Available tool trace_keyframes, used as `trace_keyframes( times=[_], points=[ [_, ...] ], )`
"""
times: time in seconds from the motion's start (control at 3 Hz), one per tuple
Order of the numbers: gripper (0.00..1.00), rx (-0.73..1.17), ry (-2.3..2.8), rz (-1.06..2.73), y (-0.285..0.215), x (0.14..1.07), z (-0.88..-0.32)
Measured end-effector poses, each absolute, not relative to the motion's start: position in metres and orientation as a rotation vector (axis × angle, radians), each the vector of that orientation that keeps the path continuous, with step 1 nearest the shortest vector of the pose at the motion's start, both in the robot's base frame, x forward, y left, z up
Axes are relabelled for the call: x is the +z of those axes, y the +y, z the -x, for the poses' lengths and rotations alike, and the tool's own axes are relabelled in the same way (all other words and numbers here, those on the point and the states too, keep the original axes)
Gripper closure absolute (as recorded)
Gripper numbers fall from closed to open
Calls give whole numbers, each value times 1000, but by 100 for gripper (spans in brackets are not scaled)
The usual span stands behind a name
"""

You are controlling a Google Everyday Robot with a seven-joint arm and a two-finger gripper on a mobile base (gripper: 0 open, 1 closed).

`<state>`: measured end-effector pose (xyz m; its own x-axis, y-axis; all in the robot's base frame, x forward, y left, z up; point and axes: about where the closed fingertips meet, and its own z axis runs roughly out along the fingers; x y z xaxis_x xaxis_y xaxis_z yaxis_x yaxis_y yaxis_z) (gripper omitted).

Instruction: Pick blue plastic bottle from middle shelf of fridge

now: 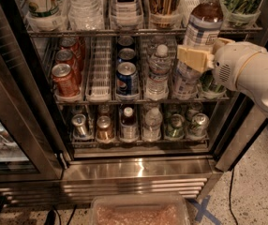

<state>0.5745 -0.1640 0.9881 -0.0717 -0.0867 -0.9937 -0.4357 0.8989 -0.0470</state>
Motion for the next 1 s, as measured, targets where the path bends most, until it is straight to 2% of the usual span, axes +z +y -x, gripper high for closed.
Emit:
trace_keyframes(
  times=[0.33,1.0],
  points=[
    [100,326,1621,435,-154,987,-559],
    [100,453,1632,625,-95,965,-473]
  ],
)
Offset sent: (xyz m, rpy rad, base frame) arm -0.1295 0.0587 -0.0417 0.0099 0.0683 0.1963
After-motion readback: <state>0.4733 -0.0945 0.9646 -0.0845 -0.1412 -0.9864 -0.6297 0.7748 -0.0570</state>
